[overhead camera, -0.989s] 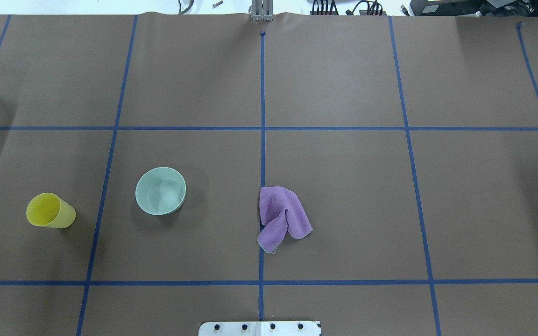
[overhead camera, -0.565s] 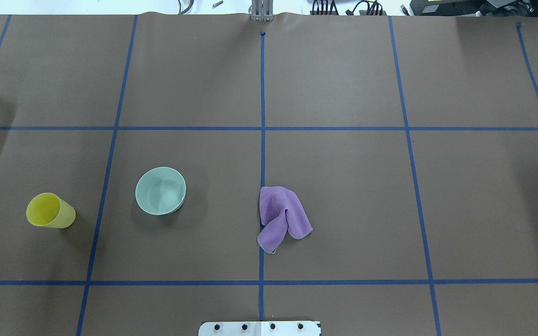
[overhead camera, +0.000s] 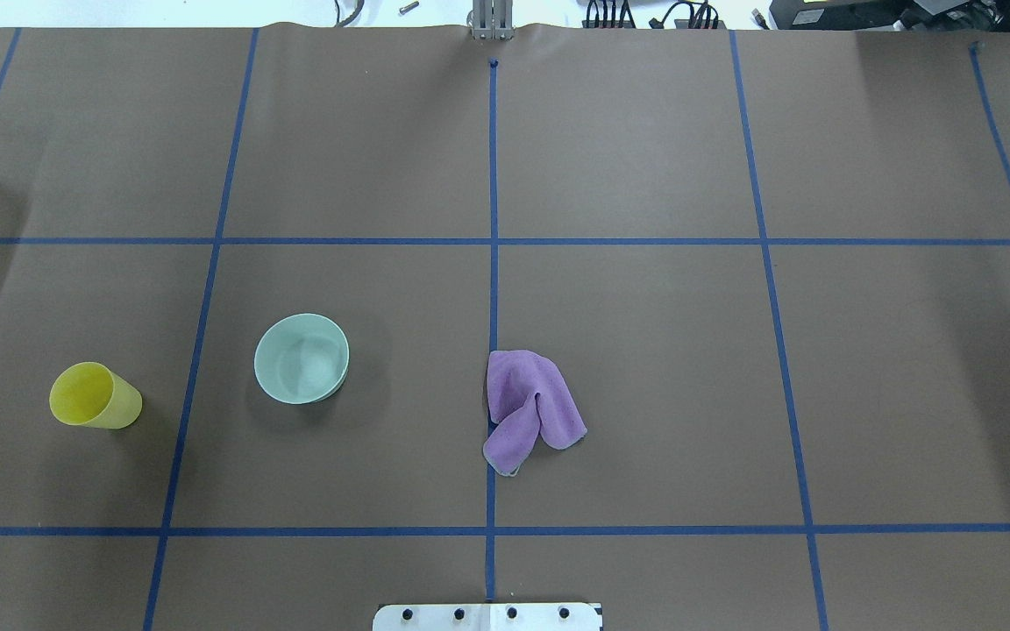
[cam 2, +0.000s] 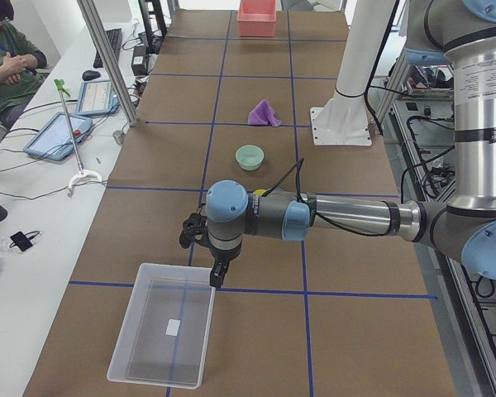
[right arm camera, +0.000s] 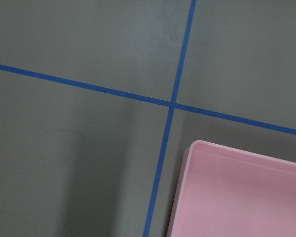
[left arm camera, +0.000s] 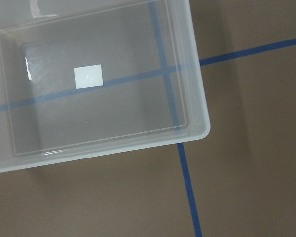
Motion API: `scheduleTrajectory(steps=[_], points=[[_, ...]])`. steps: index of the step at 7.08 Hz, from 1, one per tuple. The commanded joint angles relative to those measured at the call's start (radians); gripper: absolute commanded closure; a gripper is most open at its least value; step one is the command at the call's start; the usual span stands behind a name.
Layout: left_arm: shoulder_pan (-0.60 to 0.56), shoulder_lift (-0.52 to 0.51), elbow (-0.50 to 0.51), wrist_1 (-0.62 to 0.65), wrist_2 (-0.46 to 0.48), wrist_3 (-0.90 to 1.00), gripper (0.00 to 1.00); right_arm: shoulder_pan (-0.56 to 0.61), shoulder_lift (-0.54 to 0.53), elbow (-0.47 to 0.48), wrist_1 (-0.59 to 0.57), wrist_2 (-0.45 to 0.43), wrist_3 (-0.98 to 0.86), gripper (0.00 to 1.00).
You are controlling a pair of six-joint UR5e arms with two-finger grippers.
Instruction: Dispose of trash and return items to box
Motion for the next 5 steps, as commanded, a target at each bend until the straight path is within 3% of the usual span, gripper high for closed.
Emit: scheduleTrajectory(steps=[1, 2, 4, 5], points=[[0.008, -0.098, -0.029, -0.112, -0.107, -0.206, 0.02, 0.000, -0.010, -0.009, 0.085, 0.050, -0.005, 0.00], [0.015, -0.094, -0.027, -0.184, -0.111, -0.251, 0.02, 0.000, -0.004, 0.006, 0.084, 0.054, 0.032, 0.00], [0.018, -0.072, -0.027, -0.337, -0.198, -0.423, 0.02, -0.080, -0.002, 0.099, 0.084, 0.041, 0.274, 0.00], [0.069, -0.017, -0.026, -0.385, -0.168, -0.445, 0.02, -0.124, -0.001, 0.118, 0.084, 0.030, 0.316, 0.00]])
